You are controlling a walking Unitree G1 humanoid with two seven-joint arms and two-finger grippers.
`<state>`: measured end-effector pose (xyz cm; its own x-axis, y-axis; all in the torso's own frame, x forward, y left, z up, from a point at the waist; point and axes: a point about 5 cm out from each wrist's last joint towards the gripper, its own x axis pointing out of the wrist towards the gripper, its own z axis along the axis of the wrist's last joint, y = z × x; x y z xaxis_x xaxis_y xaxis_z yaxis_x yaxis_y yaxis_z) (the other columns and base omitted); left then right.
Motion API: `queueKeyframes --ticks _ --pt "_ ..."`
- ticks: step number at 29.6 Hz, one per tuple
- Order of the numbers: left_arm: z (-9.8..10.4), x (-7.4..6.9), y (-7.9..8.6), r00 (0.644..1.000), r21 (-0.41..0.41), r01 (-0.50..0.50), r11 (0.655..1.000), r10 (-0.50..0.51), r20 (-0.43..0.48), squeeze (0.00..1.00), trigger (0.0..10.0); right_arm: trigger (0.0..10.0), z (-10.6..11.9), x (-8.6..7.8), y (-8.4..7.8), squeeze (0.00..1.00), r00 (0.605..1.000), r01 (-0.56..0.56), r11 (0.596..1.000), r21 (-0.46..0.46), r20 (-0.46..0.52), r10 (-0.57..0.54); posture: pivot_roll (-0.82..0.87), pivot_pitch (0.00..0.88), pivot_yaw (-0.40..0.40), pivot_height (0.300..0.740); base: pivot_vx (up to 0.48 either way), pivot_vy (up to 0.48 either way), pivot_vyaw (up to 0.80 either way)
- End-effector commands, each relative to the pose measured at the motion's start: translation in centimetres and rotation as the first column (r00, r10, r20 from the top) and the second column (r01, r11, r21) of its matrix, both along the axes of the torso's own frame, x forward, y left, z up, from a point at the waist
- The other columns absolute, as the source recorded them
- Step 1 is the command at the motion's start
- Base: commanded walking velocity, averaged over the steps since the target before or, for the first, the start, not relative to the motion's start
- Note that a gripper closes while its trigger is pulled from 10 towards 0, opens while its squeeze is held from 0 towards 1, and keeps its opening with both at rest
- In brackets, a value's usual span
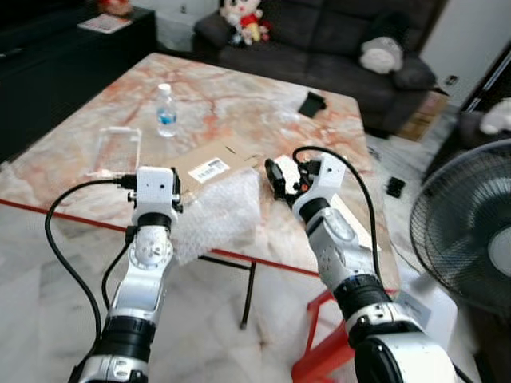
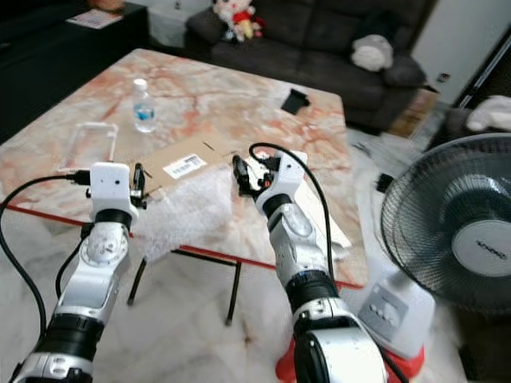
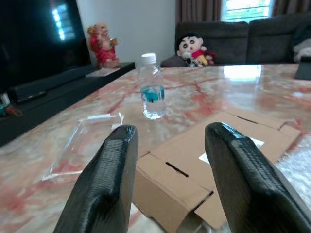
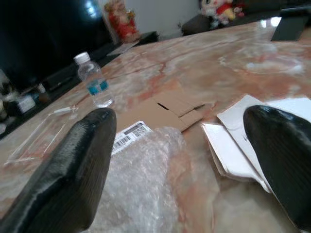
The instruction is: Picking trash to rubbish bin
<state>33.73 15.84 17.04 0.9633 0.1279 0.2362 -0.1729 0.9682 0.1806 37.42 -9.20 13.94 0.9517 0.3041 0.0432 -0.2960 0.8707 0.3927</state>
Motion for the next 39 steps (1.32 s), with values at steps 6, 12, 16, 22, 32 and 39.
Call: queueKeyframes --ticks 6,12,16,22,32,39 --pt "1.9 0.5 0.4 0.999 -0.043 -0.034 0.999 0.035 0.032 0.00 10.0 10.0 -0.8 -0.6 -0.1 0.00 0.999 0.020 0.999 0.041 -0.029 -0.019 0.02 0.000 -0.120 0.740 0.000 0.000 0.00" --pt "2.6 0.5 0.4 0.998 -0.049 -0.032 0.998 0.034 0.047 0.00 10.0 10.0 -0.7 -0.6 0.2 0.00 0.999 0.015 0.999 0.049 -0.030 -0.013 0.03 0.002 -0.119 0.740 0.000 0.000 0.00" --pt "2.5 0.5 0.6 0.998 -0.034 -0.047 0.998 0.048 0.033 0.00 10.0 10.0 -0.6 -0.6 0.5 0.00 0.999 0.008 0.998 0.061 -0.033 -0.006 0.03 0.006 -0.115 0.740 0.000 0.000 0.00" --pt "1.0 1.1 0.2 0.996 0.012 -0.032 0.999 0.033 -0.084 0.00 10.0 10.0 -0.4 -0.4 0.9 0.00 0.999 0.016 0.998 0.061 -0.040 -0.013 0.05 0.026 -0.083 0.740 0.122 0.040 0.00" --pt "2.0 0.4 -1.6 0.999 -0.071 0.033 0.997 -0.035 -0.028 0.00 10.0 10.0 -0.6 -0.5 1.0 0.00 0.998 -0.006 0.998 0.061 -0.060 0.009 0.08 0.065 -0.124 0.740 0.000 0.000 0.00" --pt "1.7 0.1 -2.0 0.999 -0.058 0.034 0.998 -0.036 -0.035 0.00 10.0 10.0 -0.3 -0.5 1.2 0.00 0.998 -0.028 0.998 0.053 -0.050 0.030 0.08 0.082 -0.143 0.740 0.439 0.000 0.00"
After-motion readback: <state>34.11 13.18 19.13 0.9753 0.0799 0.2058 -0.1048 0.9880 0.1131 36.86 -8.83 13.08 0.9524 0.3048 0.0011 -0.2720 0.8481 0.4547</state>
